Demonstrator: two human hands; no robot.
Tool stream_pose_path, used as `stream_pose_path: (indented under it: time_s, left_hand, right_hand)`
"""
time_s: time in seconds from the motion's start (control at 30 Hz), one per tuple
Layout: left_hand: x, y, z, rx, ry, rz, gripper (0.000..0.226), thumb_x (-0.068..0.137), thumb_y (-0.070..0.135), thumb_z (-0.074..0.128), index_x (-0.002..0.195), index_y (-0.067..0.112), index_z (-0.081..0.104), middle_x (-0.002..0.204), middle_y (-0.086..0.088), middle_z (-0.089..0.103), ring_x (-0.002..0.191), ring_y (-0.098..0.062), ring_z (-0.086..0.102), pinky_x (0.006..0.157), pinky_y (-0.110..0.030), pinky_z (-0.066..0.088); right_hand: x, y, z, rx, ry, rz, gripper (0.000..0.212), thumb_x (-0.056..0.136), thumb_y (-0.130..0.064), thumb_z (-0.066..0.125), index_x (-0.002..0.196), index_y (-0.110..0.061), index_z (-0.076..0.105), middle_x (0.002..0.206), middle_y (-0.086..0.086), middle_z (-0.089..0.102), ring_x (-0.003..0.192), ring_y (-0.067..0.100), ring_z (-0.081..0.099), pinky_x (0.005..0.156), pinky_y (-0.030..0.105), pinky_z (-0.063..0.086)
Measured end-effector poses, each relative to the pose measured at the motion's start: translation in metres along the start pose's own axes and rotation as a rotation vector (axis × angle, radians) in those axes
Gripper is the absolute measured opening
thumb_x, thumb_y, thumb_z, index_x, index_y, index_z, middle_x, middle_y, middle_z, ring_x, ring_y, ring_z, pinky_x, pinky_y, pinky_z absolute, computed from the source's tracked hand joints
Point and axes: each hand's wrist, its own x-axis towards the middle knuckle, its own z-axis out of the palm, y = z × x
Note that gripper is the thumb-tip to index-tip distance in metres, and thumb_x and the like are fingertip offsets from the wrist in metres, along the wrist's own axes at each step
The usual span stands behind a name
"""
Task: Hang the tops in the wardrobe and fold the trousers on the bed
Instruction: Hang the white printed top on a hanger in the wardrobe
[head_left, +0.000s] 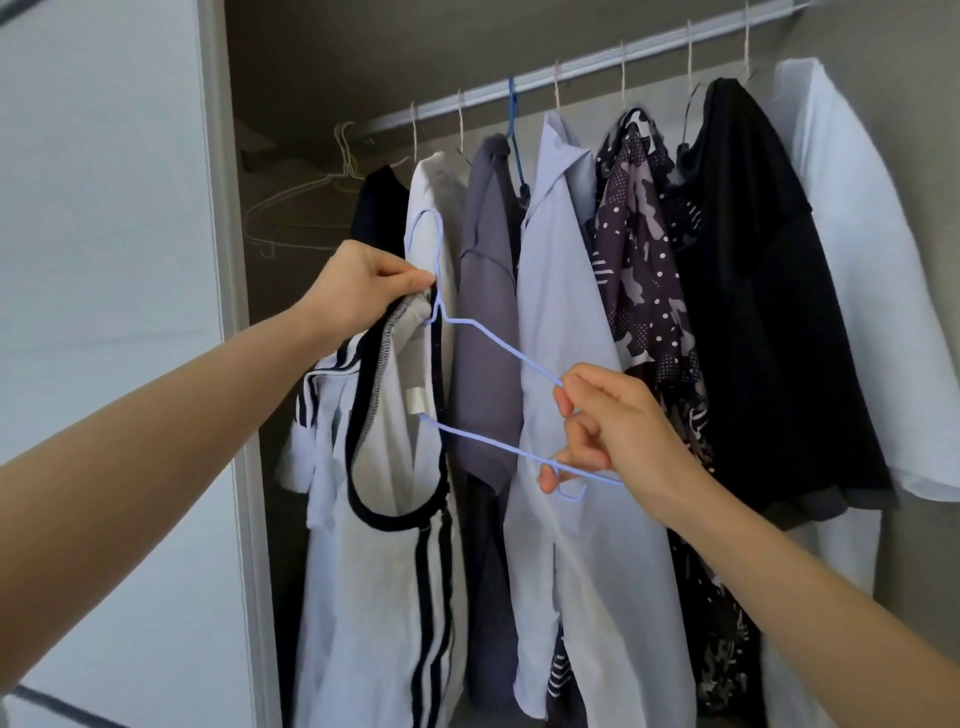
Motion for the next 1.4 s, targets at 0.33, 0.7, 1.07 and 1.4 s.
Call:
stream_pose_path:
  time_s: [0.33, 0.7, 1.07, 1.4]
  left_hand:
    - [0.006, 0.007, -0.006, 0.43, -0.089, 0.131, 0.016, 0.095, 0.023, 0.064, 0.101, 0.015, 0.076, 0.092, 0.002, 0.072, 0.086, -0.012, 0.063, 0.079, -0.023, 0.046]
    - [-0.005, 0.001, 0.02, -0.014, -0.215, -0.008, 0.023, 0.098, 0.005, 0.053, 0.098, -0.009, 0.072, 0.094, -0.011, 0.073, 0.085, -0.009, 0.063, 0.086, -0.02, 0.047]
    - [-0.01, 0.019, 0.013, 0.142, -0.277, 0.117, 0.037, 0.092, 0.042, 0.063, 0.06, 0.026, 0.058, 0.072, -0.002, 0.042, 0.065, -0.014, 0.038, 0.066, -0.027, 0.033]
    - [-0.009, 0.015, 0.02, -0.074, -0.138, 0.039, 0.033, 0.101, 0.031, 0.053, 0.077, 0.011, 0.063, 0.085, -0.021, 0.055, 0.081, -0.023, 0.041, 0.079, -0.035, 0.03]
  right_hand:
    - [-0.009, 0.006, -0.006, 0.18, 0.053, -0.092, 0.036, 0.102, -0.019, 0.042, 0.068, -0.012, 0.049, 0.04, 0.0, 0.02, 0.043, 0.039, 0.057, 0.064, 0.058, 0.056]
    - [-0.009, 0.019, -0.012, 0.102, -0.031, -0.02, 0.034, 0.104, -0.022, 0.037, 0.076, -0.007, 0.049, 0.038, -0.001, 0.021, 0.048, 0.045, 0.063, 0.064, 0.043, 0.053]
    - [-0.011, 0.01, -0.007, 0.206, 0.078, -0.071, 0.034, 0.099, -0.024, 0.044, 0.075, -0.01, 0.062, 0.039, 0.006, 0.041, 0.052, 0.051, 0.063, 0.071, 0.052, 0.052]
    - [-0.002, 0.01, 0.007, 0.83, -0.199, 0.22, 0.04, 0.084, -0.03, 0.052, 0.117, -0.009, 0.062, 0.099, 0.014, 0.068, 0.086, 0.038, 0.068, 0.072, 0.045, 0.057]
